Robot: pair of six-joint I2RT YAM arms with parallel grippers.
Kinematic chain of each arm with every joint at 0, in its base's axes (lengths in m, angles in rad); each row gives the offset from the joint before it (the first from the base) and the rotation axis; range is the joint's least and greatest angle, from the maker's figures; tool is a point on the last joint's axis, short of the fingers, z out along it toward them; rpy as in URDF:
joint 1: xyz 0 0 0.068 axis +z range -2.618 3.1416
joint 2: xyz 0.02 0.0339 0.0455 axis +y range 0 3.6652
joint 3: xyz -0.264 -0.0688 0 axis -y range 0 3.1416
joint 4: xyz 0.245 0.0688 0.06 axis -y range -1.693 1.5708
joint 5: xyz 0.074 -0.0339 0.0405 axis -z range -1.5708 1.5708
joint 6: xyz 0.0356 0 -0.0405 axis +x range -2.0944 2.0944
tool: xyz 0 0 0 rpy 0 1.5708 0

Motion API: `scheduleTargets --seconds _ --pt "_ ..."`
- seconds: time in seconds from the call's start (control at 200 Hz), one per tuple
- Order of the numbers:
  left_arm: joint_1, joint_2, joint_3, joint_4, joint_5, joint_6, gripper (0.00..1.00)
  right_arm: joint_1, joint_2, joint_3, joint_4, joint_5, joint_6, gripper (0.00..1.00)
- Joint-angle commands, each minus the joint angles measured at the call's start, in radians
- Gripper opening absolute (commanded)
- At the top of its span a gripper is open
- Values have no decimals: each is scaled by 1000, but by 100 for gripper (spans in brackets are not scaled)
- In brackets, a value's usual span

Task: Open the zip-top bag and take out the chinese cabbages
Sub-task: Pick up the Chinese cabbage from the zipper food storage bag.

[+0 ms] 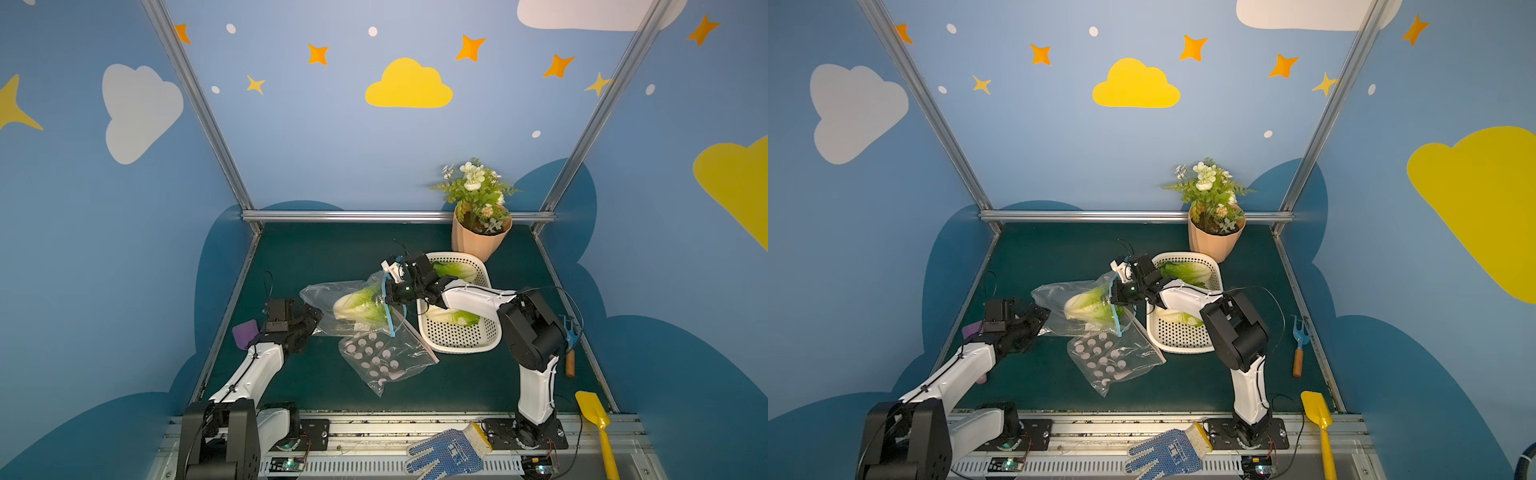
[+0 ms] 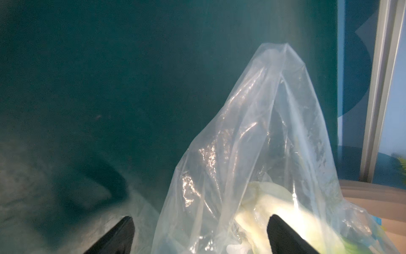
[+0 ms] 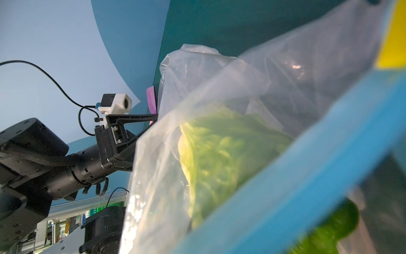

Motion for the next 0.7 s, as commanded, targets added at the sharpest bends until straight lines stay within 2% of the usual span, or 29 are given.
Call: scheduleTargets --seconds 0.0,0.205,0.696 --pt "-3 10 -15 48 30 -2 93 -3 -10 20 25 -22 4 0" --pt "-5 -3 -35 77 35 -12 84 -2 -12 11 36 -25 10 0" --pt "-10 59 -28 120 72 -10 76 -2 -10 10 44 -23 14 0"
